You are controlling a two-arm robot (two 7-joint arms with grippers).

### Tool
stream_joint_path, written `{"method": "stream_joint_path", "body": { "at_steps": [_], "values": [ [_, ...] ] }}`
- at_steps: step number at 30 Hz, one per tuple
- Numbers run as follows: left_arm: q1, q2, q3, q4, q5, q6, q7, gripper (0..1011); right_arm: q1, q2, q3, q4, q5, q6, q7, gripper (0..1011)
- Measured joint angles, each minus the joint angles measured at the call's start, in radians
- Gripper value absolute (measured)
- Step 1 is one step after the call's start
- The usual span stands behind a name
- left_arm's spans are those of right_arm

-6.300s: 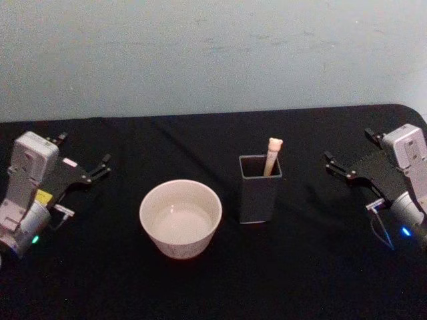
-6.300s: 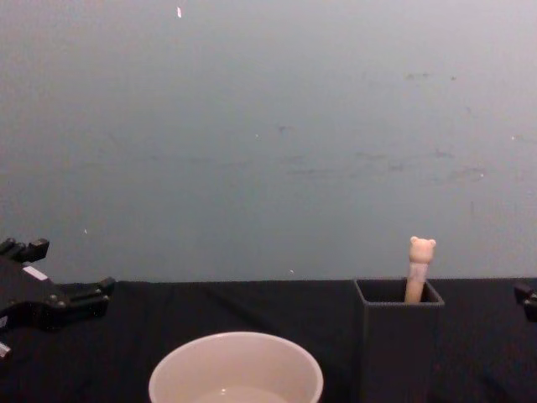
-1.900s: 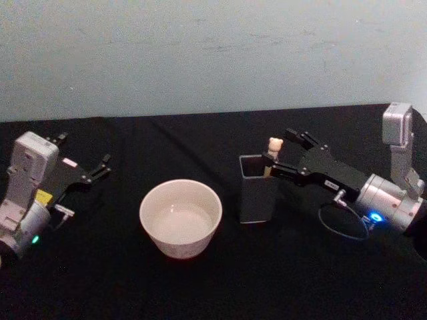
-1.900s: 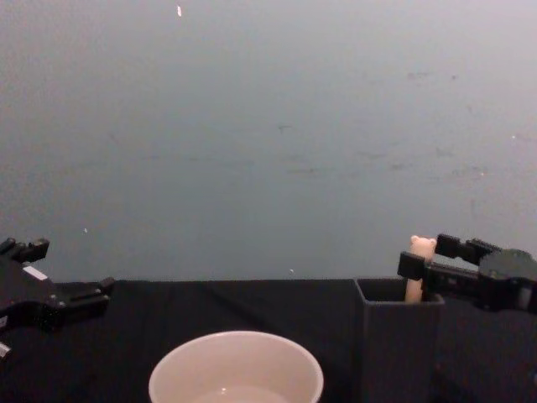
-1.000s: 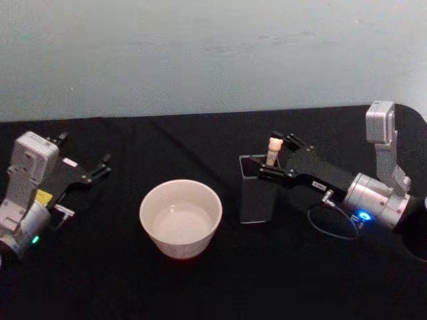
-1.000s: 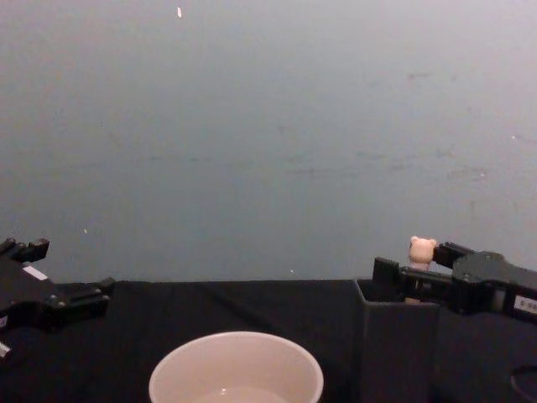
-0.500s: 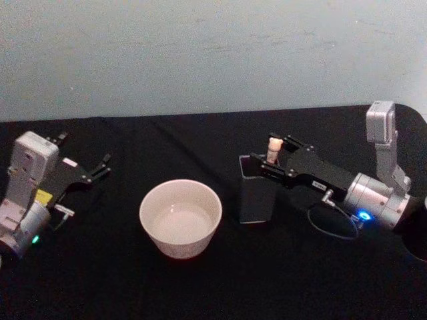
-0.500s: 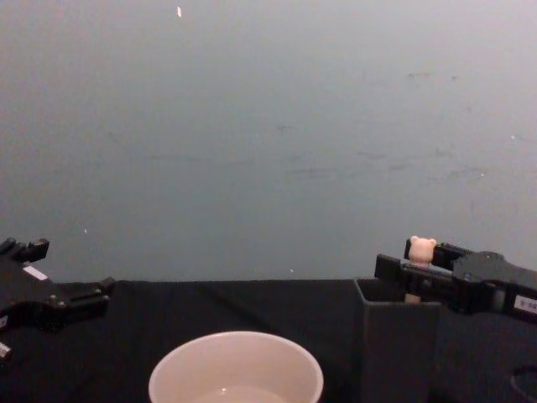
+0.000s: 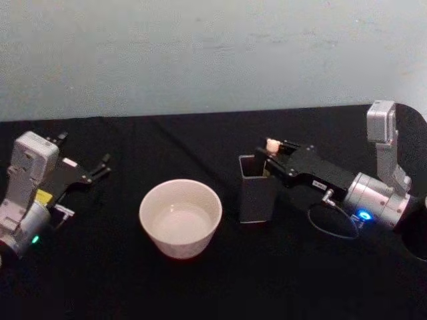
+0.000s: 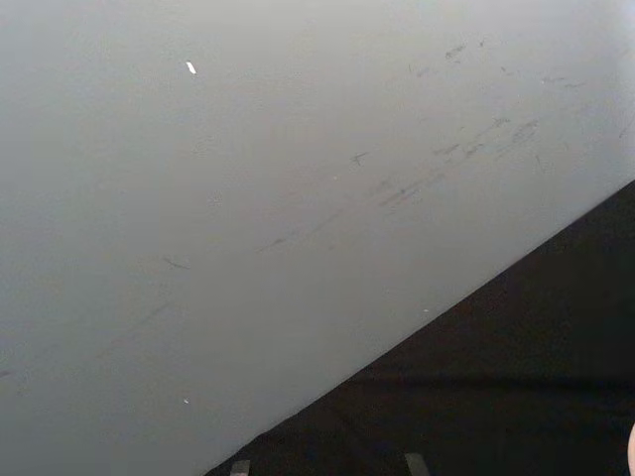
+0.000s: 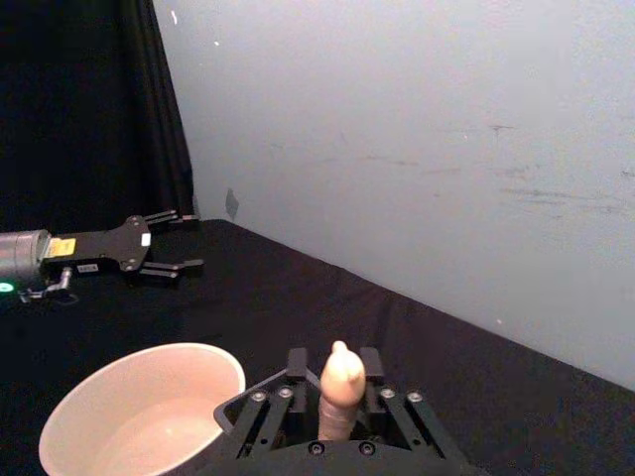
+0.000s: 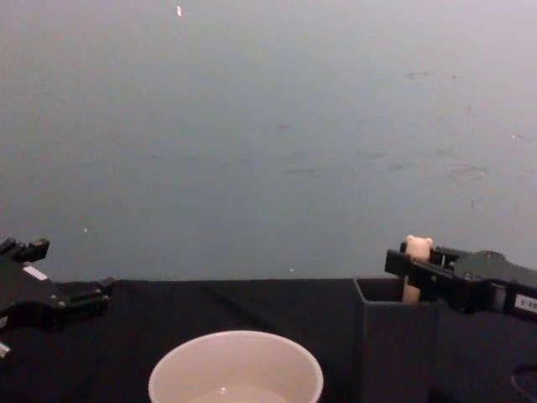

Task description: Pick up the stirring spoon with one hand, stir inside the cup, then place it back in its original position.

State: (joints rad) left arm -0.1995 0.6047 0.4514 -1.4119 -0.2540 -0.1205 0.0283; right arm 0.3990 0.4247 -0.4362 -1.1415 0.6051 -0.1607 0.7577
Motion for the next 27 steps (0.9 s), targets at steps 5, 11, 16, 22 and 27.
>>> {"method": "stream_joint_path", "body": {
  "at_steps": [5,11,16,22,27],
  "values": [
    [0.000,0.000,0.000,0.000,0.000,0.000,0.000,1001,0.000,0.000,0.000,0.000,0.000,0.000,0.000,211],
    [0.000,0.000,0.000,0.000,0.000,0.000,0.000,1001,0.000,0.000,0.000,0.000,0.000,0.000,0.000,211],
    [0.000,0.000,0.000,0.000,0.000,0.000,0.000,1001,0.000,0.000,0.000,0.000,0.000,0.000,0.000,211],
    [0.000,0.000,0.000,0.000,0.000,0.000,0.000,1001,-0.011,0.005,0.001,-0.034,-0.009,-0.005,-0.021,211],
    [0.000,0.000,0.000,0.000,0.000,0.000,0.000,1001,-0.035,0.019,0.014,-0.109,-0.035,-0.008,-0.076,211]
  ]
}}
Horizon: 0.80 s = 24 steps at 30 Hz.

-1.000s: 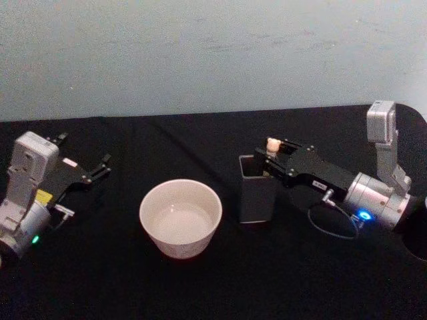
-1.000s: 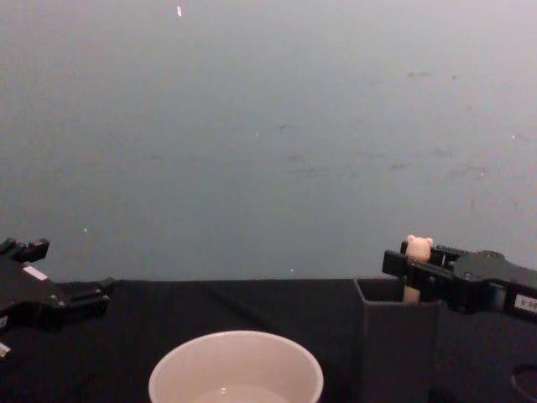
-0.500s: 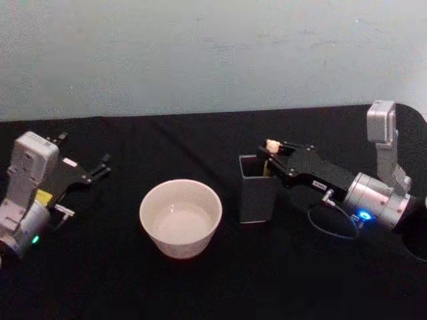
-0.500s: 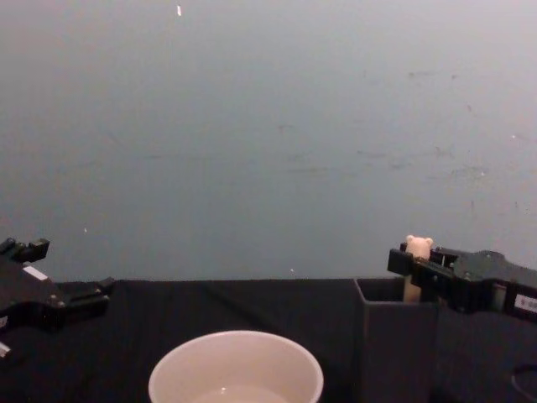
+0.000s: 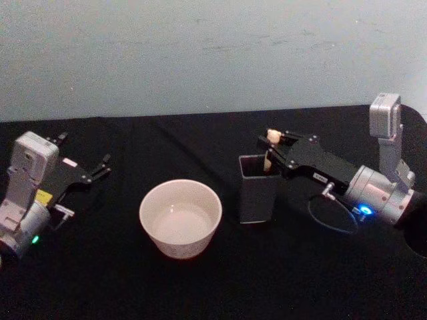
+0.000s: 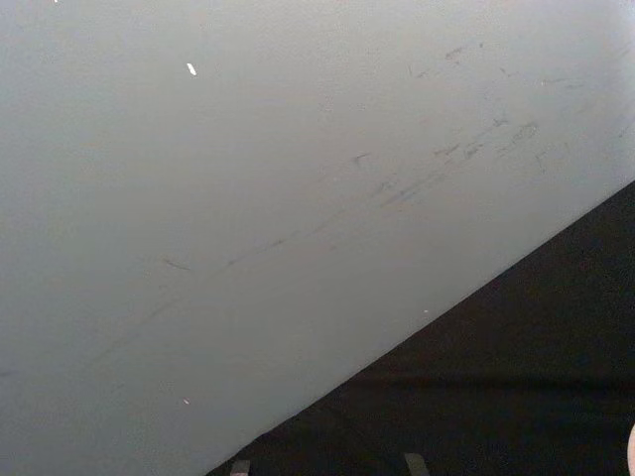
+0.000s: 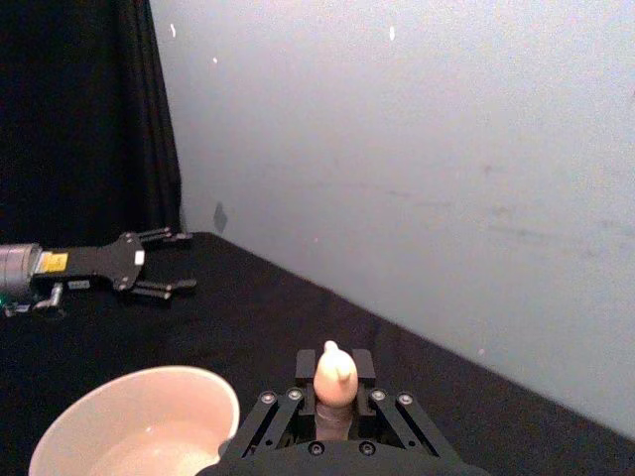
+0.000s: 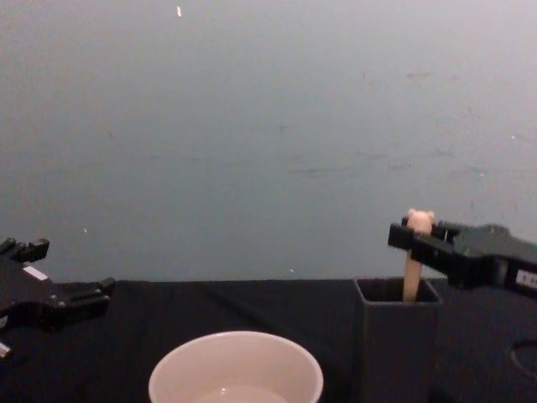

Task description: Pick up the stirring spoon with one hand, stir inside the cup, then place it back in its original position.

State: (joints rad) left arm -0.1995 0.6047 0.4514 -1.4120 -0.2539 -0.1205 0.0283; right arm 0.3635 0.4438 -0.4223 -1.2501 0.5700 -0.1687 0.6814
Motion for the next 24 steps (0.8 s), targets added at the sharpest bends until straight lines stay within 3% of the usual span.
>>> {"method": "stream_joint_path", "body": {
  "at_steps": [12,24],
  "values": [
    [0.000,0.000,0.000,0.000,0.000,0.000,0.000,1001,-0.056,0.027,0.044,-0.178,-0.018,0.020,-0.084,211],
    [0.000,0.000,0.000,0.000,0.000,0.000,0.000,1001,-0.058,0.026,0.078,-0.254,-0.017,0.023,-0.119,211]
  ]
}}
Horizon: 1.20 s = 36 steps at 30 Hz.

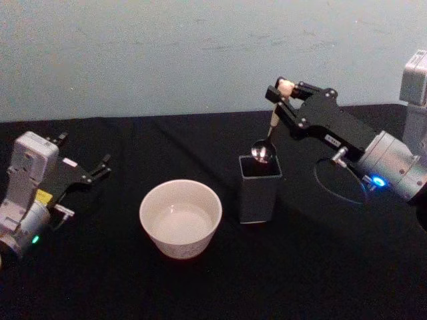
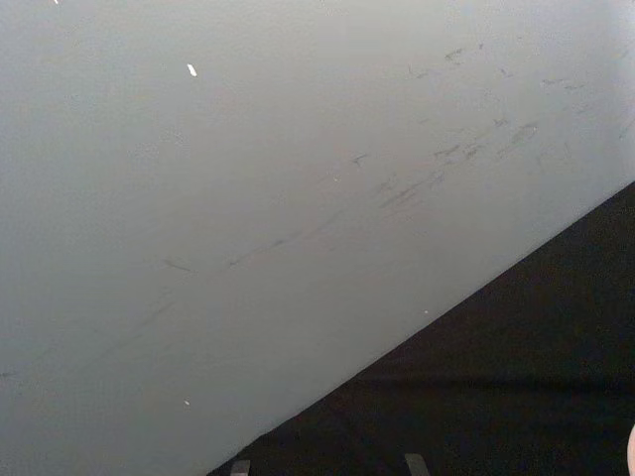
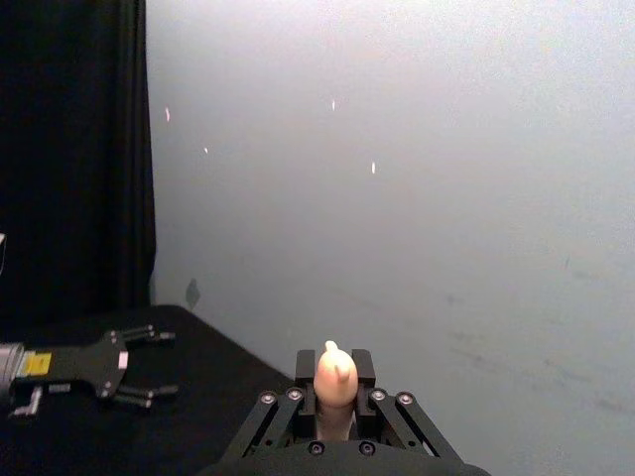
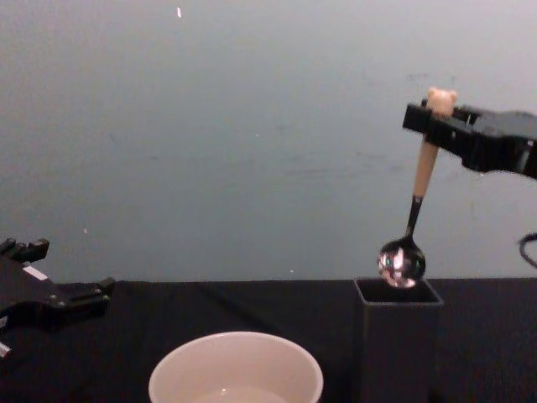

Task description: Pick up the stirring spoon with one hand, stir inside the cup, then place it back in its original position.

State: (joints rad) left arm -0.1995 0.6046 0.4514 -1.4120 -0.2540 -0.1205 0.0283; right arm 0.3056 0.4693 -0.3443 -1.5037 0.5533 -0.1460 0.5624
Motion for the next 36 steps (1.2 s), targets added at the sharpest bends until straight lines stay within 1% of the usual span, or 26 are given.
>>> {"method": "stream_joint_path", "body": {
  "at_steps": [5,7,17,20,24,30,33,36],
  "values": [
    [0.000,0.000,0.000,0.000,0.000,0.000,0.000,1001,0.015,-0.008,0.001,-0.005,-0.006,-0.007,0.000,211],
    [0.000,0.000,0.000,0.000,0.000,0.000,0.000,1001,0.027,-0.016,-0.004,0.000,-0.012,-0.008,0.000,211],
    [0.000,0.000,0.000,0.000,0.000,0.000,0.000,1001,0.092,-0.074,-0.050,0.067,-0.046,0.000,-0.003,211],
    [0.000,0.000,0.000,0.000,0.000,0.000,0.000,1001,0.114,-0.096,-0.067,0.093,-0.048,-0.013,0.015,211],
    [0.000,0.000,0.000,0.000,0.000,0.000,0.000,1001,0.131,-0.114,-0.085,0.113,-0.047,-0.025,0.039,211],
    [0.000,0.000,0.000,0.000,0.000,0.000,0.000,1001,0.148,-0.134,-0.115,0.137,-0.047,-0.029,0.066,211],
    [0.000,0.000,0.000,0.000,0.000,0.000,0.000,1001,0.158,-0.147,-0.140,0.158,-0.051,-0.029,0.082,211],
    [0.000,0.000,0.000,0.000,0.000,0.000,0.000,1001,0.163,-0.156,-0.155,0.172,-0.053,-0.031,0.093,211]
  ]
}}
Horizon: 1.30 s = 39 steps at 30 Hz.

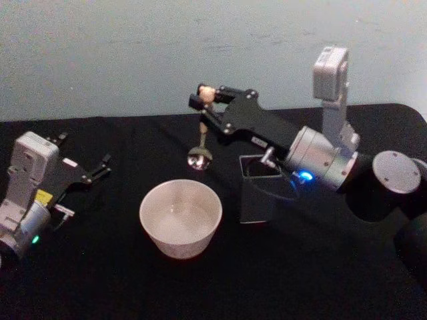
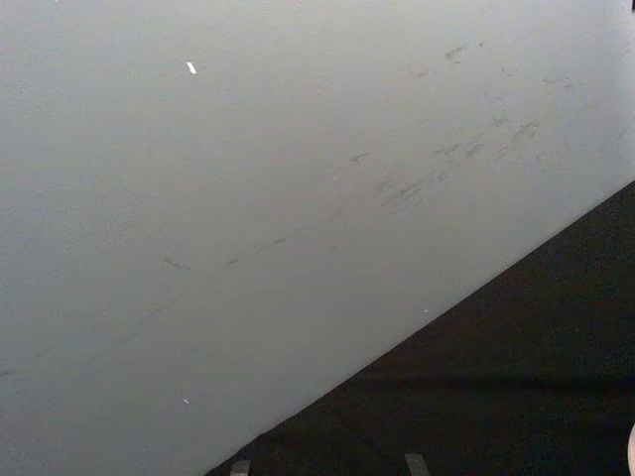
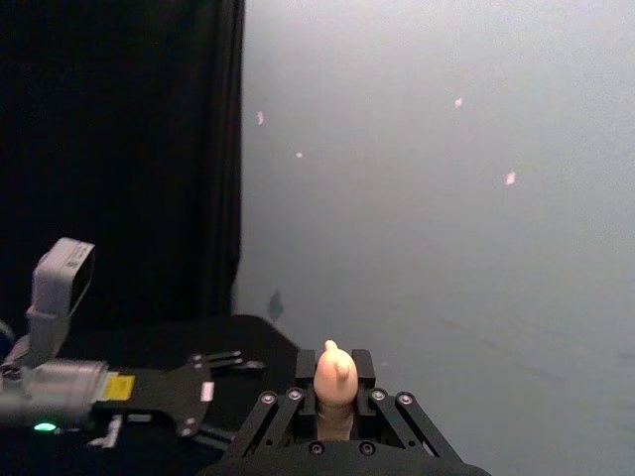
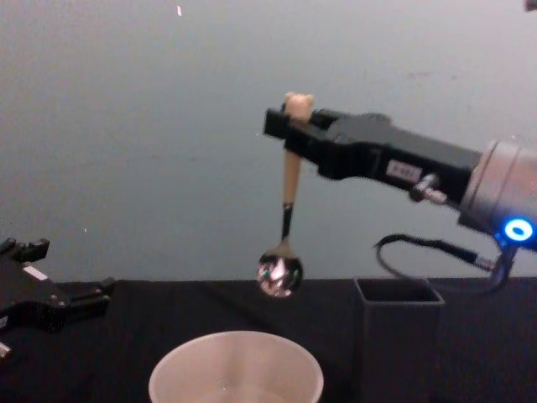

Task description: Pick up the stirring spoon with one hand, stir inside the cup, then place it back in its original position.

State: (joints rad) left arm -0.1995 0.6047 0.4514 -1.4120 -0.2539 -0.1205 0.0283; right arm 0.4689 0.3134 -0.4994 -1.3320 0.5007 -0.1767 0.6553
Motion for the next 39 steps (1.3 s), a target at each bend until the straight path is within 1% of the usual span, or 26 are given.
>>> {"method": "stream_joint_path", "body": {
  "at_steps": [1,2,4,13,15,16,20,27,30,36,39],
  "values": [
    [0.000,0.000,0.000,0.000,0.000,0.000,0.000,1001,0.002,-0.005,-0.009,0.007,0.000,-0.001,0.007,211],
    [0.000,0.000,0.000,0.000,0.000,0.000,0.000,1001,0.002,-0.005,-0.009,0.007,0.000,-0.001,0.007,211],
    [0.000,0.000,0.000,0.000,0.000,0.000,0.000,1001,0.005,-0.015,-0.027,0.022,-0.002,-0.002,0.017,211],
    [0.000,0.000,0.000,0.000,0.000,0.000,0.000,1002,0.003,-0.028,-0.063,0.052,-0.004,-0.004,0.039,211],
    [0.000,0.000,0.000,0.000,0.000,0.000,0.000,1001,0.002,-0.032,-0.074,0.072,-0.011,-0.015,0.046,211],
    [0.000,0.000,0.000,0.000,0.000,0.000,0.000,1002,0.002,-0.032,-0.074,0.072,-0.011,-0.015,0.046,211],
    [0.000,0.000,0.000,0.000,0.000,0.000,0.000,1001,0.002,-0.044,-0.088,0.115,-0.021,-0.043,0.060,211],
    [0.000,0.000,0.000,0.000,0.000,0.000,0.000,1001,0.004,-0.068,-0.099,0.182,-0.035,-0.094,0.077,211],
    [0.000,0.000,0.000,0.000,0.000,0.000,0.000,1001,0.005,-0.083,-0.102,0.216,-0.051,-0.122,0.078,211],
    [0.000,0.000,0.000,0.000,0.000,0.000,0.000,1001,0.006,-0.103,-0.099,0.257,-0.070,-0.150,0.073,211],
    [0.000,0.000,0.000,0.000,0.000,0.000,0.000,1002,0.006,-0.108,-0.093,0.265,-0.077,-0.159,0.070,211]
  ]
}}
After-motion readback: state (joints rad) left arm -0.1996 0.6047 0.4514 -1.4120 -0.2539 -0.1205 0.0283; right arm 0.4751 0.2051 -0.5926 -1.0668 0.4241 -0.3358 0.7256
